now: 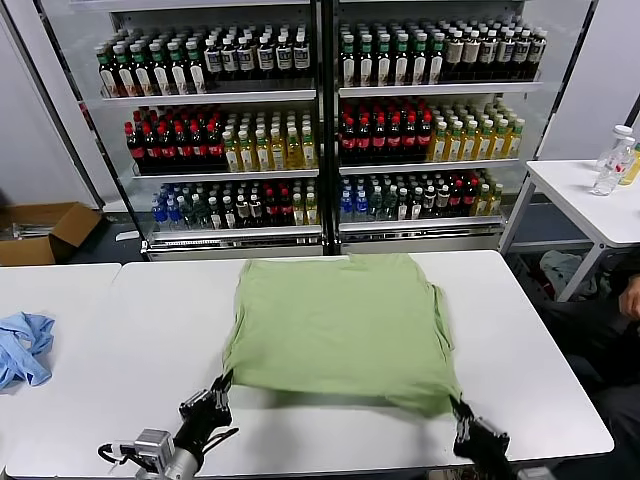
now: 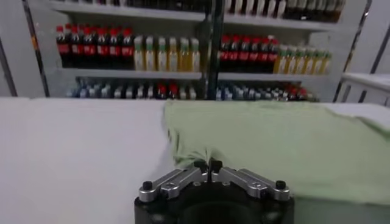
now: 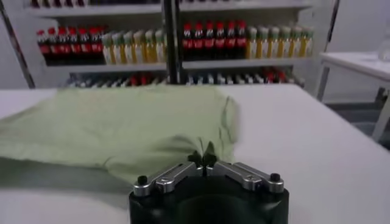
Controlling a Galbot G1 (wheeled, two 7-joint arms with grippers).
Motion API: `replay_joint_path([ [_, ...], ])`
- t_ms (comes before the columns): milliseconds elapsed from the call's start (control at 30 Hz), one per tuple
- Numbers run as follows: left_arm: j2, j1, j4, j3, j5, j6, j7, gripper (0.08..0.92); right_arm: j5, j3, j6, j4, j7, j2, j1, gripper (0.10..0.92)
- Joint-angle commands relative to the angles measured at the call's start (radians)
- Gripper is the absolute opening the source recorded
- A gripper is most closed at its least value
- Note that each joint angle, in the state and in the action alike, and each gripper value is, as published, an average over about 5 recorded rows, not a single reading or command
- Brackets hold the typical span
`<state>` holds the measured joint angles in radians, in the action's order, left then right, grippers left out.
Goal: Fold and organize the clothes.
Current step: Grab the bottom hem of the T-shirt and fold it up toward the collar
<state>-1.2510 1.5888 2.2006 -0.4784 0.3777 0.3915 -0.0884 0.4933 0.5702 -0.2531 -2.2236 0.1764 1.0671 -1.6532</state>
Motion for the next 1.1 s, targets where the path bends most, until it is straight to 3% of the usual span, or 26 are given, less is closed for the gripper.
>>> replay_joint_path([
  [33,-0.014,-0.212,-0.125,0.022,0.023,-0.005,0.059,0.084,0.090,-0.037,-0.003,0.129,0.007,-0.077,0.289,0.108],
  [333,-0.040,-0.473,-0.403,0.124,-0.078,-0.007,0.060,0.084,0.039,-0.232,-0.036,0.360,-0.007,-0.104,0.533,0.108],
  [533,-0.050,-0.541,-0.529,0.150,-0.158,-0.007,0.034,0.084,-0.021,-0.326,-0.047,0.450,-0.016,-0.089,0.623,0.108],
  [700,-0.060,-0.538,-0.557,0.149,-0.183,0.006,0.003,0.084,-0.054,-0.349,-0.079,0.479,-0.027,-0.067,0.629,0.124],
  [900,-0.067,-0.486,-0.496,0.134,-0.180,0.000,-0.014,0.116,-0.063,-0.319,-0.088,0.412,-0.069,-0.065,0.542,0.277],
  [1100,-0.061,-0.386,-0.415,0.100,-0.182,-0.004,-0.028,0.281,-0.085,-0.190,-0.064,0.337,-0.085,-0.075,0.397,0.450],
])
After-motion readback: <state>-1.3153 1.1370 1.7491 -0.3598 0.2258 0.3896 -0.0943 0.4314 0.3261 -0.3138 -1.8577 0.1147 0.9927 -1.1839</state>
